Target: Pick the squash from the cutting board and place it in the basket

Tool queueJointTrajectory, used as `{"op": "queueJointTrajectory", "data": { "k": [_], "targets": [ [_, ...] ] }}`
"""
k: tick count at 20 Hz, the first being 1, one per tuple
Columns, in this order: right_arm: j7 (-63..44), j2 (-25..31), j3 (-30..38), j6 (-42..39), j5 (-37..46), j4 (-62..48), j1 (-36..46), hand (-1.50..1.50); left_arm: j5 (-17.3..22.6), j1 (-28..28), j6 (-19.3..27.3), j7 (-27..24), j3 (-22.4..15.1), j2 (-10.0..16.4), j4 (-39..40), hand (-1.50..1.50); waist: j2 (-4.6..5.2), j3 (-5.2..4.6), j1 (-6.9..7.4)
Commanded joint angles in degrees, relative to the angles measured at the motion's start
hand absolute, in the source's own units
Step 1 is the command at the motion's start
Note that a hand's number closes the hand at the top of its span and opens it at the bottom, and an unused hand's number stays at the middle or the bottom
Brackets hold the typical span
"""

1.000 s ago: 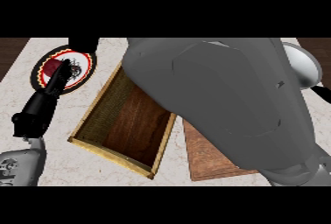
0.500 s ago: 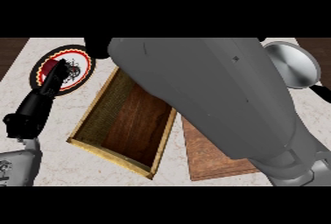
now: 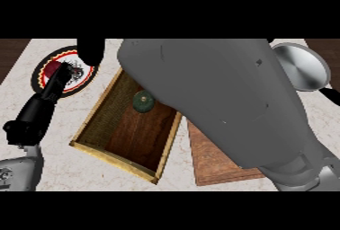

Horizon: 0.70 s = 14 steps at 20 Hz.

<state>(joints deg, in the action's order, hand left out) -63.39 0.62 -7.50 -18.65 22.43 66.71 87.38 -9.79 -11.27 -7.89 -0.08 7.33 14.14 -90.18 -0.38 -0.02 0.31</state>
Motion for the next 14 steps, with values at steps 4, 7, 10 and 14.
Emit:
{"op": "queueJointTrajectory", "data": {
  "k": [4,7,10,14],
  "targets": [
    [-5.0,1.7,8.38,17.96,7.56,3.69,-0.91,-1.5,0.59,0.31,-0.67,0.29,0.84,0.81,-0.12,0.0,0.0,0.05,-0.64],
    [-5.0,3.67,10.9,22.26,11.48,4.88,-2.0,-1.5,-0.14,1.56,-0.05,-1.13,0.36,0.29,-0.78,0.0,-0.01,0.04,-0.64],
    [-8.87,3.89,12.62,24.18,14.24,10.33,-3.59,-1.5,-0.64,1.15,0.9,-1.25,0.65,-0.25,1.22,0.0,-0.28,0.04,-1.82],
    [-6.29,9.02,17.45,22.24,14.77,17.87,-11.43,-1.5,-0.18,-0.34,0.66,1.74,1.24,0.48,-0.17,0.0,-0.38,0.18,-2.62]
  ]
}}
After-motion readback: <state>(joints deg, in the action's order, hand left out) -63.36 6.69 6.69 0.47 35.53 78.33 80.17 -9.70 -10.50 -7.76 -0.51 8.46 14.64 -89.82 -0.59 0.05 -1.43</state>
